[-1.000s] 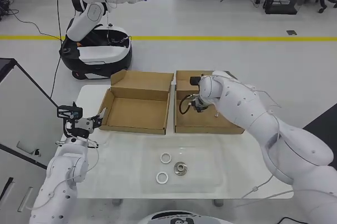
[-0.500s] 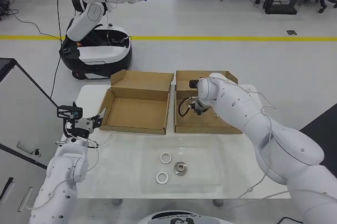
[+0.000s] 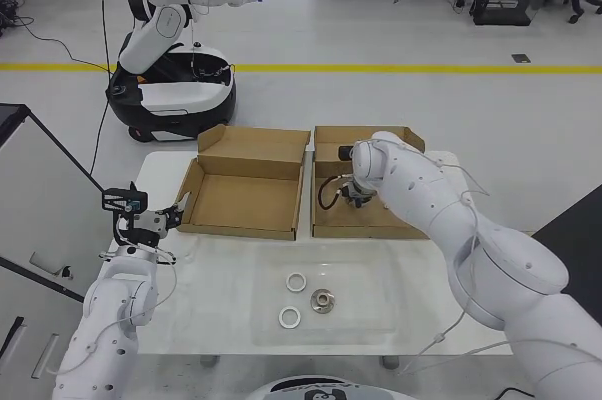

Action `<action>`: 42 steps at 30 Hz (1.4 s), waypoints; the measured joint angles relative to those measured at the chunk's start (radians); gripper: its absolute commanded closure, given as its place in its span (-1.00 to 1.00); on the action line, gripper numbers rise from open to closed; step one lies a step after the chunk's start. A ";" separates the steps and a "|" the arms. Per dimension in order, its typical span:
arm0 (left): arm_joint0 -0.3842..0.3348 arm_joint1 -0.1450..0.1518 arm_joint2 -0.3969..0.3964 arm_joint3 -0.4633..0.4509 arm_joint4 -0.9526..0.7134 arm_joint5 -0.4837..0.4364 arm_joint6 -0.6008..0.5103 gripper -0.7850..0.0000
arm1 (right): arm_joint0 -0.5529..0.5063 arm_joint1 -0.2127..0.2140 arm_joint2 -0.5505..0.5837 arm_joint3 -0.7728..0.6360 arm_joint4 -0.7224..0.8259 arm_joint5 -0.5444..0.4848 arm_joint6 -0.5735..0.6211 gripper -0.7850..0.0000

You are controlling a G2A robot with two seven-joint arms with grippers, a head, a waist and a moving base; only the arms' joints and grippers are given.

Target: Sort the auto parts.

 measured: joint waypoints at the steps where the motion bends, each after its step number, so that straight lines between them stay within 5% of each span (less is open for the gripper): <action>1: 0.000 0.000 0.000 0.000 0.000 0.000 0.000 -1.00 | 0.000 -0.002 0.001 0.003 -0.001 -0.001 0.000 0.15; 3: 0.000 0.000 0.000 0.000 0.000 0.000 0.000 -1.00 | 0.000 -0.006 0.005 0.009 -0.004 -0.005 -0.001 -0.03; 6: 0.000 0.000 0.000 0.000 0.000 0.000 0.000 -1.00 | 0.002 -0.009 0.014 0.018 -0.006 -0.009 -0.005 -1.00; 25: 0.000 0.000 0.000 0.000 0.000 0.000 0.000 -1.00 | 0.016 0.025 0.098 -0.034 -0.045 0.006 -0.033 -1.00; 42: 0.000 0.000 0.000 0.000 0.000 0.000 0.000 -1.00 | -0.095 0.196 0.294 -0.436 -0.182 0.103 0.055 -1.00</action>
